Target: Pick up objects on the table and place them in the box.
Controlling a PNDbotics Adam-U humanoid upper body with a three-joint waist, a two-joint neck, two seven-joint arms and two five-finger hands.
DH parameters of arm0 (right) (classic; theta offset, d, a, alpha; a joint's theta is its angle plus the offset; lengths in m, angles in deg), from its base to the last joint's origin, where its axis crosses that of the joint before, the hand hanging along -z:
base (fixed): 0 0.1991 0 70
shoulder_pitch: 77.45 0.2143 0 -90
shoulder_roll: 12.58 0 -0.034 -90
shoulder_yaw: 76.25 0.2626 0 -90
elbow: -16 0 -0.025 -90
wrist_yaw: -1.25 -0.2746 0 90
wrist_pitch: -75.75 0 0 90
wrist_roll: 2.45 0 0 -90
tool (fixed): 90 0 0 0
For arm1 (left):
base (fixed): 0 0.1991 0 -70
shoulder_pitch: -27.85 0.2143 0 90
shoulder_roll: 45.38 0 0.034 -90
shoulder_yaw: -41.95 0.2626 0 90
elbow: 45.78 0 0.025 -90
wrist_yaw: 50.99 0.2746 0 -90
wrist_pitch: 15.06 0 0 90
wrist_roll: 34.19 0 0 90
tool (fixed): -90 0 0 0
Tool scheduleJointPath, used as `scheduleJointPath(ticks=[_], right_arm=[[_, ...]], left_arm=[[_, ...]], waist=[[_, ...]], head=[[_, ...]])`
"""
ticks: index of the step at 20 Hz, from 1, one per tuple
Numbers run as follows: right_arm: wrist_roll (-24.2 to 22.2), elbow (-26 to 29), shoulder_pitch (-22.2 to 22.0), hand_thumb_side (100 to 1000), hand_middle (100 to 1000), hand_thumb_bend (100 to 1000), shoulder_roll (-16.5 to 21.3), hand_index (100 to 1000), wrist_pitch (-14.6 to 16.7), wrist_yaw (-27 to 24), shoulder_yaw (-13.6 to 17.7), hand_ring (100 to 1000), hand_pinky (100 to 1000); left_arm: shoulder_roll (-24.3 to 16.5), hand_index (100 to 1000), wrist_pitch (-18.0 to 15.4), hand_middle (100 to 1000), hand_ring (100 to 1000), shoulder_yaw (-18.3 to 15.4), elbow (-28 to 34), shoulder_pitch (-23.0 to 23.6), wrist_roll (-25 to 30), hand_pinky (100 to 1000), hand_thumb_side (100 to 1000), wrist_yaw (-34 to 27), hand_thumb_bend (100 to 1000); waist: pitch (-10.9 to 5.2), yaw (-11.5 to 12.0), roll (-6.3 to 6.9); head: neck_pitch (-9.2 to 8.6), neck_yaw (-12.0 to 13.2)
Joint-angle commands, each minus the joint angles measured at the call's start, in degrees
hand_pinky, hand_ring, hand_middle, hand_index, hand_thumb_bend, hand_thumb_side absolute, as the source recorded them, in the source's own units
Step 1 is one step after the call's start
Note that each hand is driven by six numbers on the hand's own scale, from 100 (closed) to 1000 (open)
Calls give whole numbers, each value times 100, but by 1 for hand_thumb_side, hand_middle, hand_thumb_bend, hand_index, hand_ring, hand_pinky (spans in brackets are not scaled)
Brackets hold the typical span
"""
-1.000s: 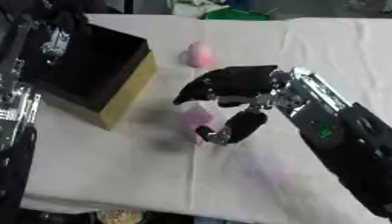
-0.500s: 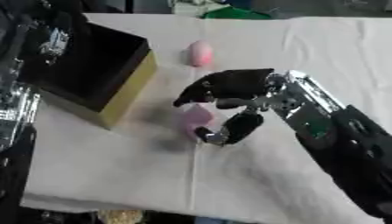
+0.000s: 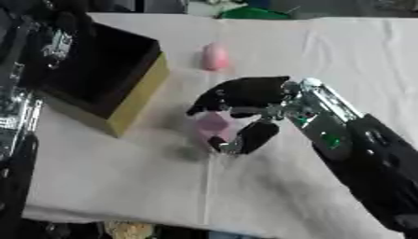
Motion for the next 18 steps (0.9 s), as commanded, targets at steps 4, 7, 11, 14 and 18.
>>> scheduleJointPath(ticks=[4,7,11,14,18], right_arm=[[-694,-70,65,687,867,100,-14,978,810,119,82,917,918],[-670,-110,65,687,867,100,-26,978,822,158,91,917,918],[-643,-160,54,687,866,100,-28,978,835,204,102,916,918],[-628,-197,50,683,858,100,-36,978,845,234,107,915,918],[-612,-247,49,678,846,100,-49,977,856,268,116,914,918]], left_arm=[[-44,741,-6,547,532,-11,99,-112,12,628,553,-30,100],[-41,741,-8,547,532,-9,101,-119,14,628,553,-32,100],[-42,741,-9,547,532,-11,100,-126,13,628,553,-33,100],[-40,741,-11,547,532,-9,100,-134,15,628,553,-34,100],[-38,741,-15,547,532,-7,98,-143,17,628,553,-35,100]], waist=[[-82,13,14],[-80,17,17],[-73,21,22],[-67,25,26],[-62,32,35]], head=[[29,-6],[29,-8],[29,-6],[29,-9],[29,-14]])
